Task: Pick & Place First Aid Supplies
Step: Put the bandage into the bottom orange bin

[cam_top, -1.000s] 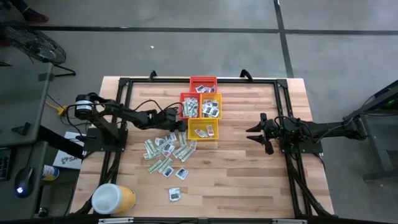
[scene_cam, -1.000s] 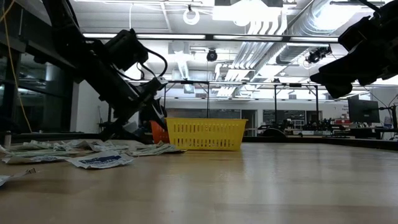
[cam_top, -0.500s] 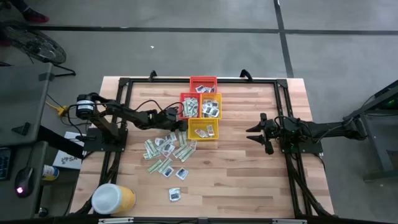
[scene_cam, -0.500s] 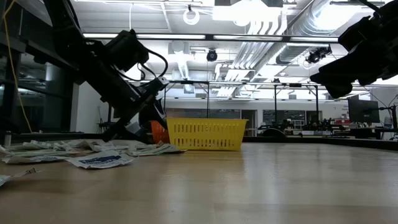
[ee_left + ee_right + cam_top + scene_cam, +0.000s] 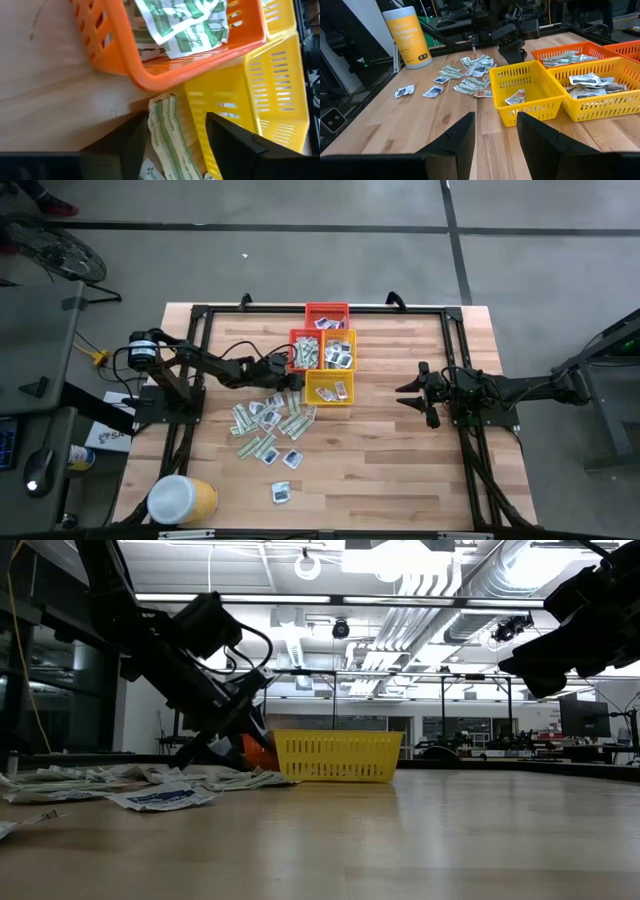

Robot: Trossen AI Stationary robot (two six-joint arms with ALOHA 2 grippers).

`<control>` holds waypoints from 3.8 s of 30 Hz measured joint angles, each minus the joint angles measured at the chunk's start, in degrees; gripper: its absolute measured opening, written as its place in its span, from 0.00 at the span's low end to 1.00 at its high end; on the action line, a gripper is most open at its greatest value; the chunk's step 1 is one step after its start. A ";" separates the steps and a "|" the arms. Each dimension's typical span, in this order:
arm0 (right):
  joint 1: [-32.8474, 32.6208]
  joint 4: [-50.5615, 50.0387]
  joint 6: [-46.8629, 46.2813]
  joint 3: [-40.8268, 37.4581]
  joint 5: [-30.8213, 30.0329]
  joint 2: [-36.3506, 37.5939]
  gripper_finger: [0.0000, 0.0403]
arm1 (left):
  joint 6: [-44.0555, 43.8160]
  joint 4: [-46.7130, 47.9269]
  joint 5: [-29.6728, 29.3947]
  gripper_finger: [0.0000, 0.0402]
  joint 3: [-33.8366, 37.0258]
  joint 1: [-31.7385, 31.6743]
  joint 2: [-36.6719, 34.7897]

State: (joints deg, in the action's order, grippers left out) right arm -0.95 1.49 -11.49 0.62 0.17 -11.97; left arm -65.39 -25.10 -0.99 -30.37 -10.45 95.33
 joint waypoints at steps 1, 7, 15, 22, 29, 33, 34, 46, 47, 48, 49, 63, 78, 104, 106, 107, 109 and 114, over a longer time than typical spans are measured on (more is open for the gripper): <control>0.00 0.00 0.00 0.01 0.00 0.00 0.35 | 0.00 0.31 0.00 0.47 0.00 -0.01 0.02; 0.00 -0.01 0.00 0.01 0.02 0.00 0.35 | 0.12 2.36 0.08 0.30 0.02 0.00 0.04; 0.00 0.00 0.00 0.01 0.00 0.00 0.35 | 0.66 2.79 0.63 0.12 0.11 0.06 0.09; 0.00 0.00 0.00 0.01 0.00 0.00 0.35 | 0.66 2.70 0.58 0.01 0.17 0.06 0.11; 0.00 0.00 0.00 0.01 0.00 0.00 0.35 | 1.10 2.72 1.71 0.00 0.22 0.01 -0.63; 0.00 0.00 0.00 0.01 0.01 0.00 0.35 | 1.51 5.67 3.52 0.00 0.46 0.02 -2.98; 0.00 0.00 0.00 0.01 0.00 0.00 0.35 | 1.50 7.31 3.46 0.00 0.50 0.02 -3.71; 0.00 0.00 -0.01 0.01 0.00 -0.01 0.35 | 1.97 19.25 -1.03 0.00 1.72 0.02 -16.78; 0.00 0.00 0.00 0.01 0.02 0.00 0.35 | 1.98 19.65 -1.23 0.00 1.73 0.02 -18.04; 0.00 -0.01 0.00 0.01 0.00 -0.01 0.35 | 2.01 20.30 -1.37 0.00 1.67 0.02 -19.30; 0.00 0.00 0.00 0.01 0.01 -0.02 0.35 | 2.03 21.62 -1.39 0.00 1.67 0.02 -20.79; 0.00 -0.01 0.00 0.01 0.00 0.00 0.35 | 2.10 19.79 -5.30 0.00 1.57 -2.18 -30.12; 0.00 0.00 0.00 0.00 0.02 -0.01 0.35 | 8.78 25.31 -4.26 0.00 -5.71 -12.00 -25.14; 0.00 -0.02 0.00 0.01 0.00 0.00 0.35 | 12.66 24.63 3.06 0.00 -21.29 -17.03 -1.21; 0.00 0.00 0.00 0.01 0.02 -0.01 0.35 | 12.66 24.52 3.06 0.00 -21.29 -17.03 -0.59; 0.00 0.00 -0.01 0.01 0.00 0.00 0.35 | 12.66 24.73 3.10 0.00 -21.29 -17.03 -0.38; 0.00 0.00 0.00 -0.01 0.02 -0.02 0.35 | 12.94 24.80 3.13 0.02 -21.29 -17.03 0.11; 0.00 -0.02 0.00 0.01 0.00 0.00 0.35 | 16.01 25.02 2.00 0.16 -21.29 -17.03 0.20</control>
State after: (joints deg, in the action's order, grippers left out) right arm -0.95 1.48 -11.49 0.62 0.16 -11.97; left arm -49.37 -0.08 1.00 -51.66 -27.49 95.53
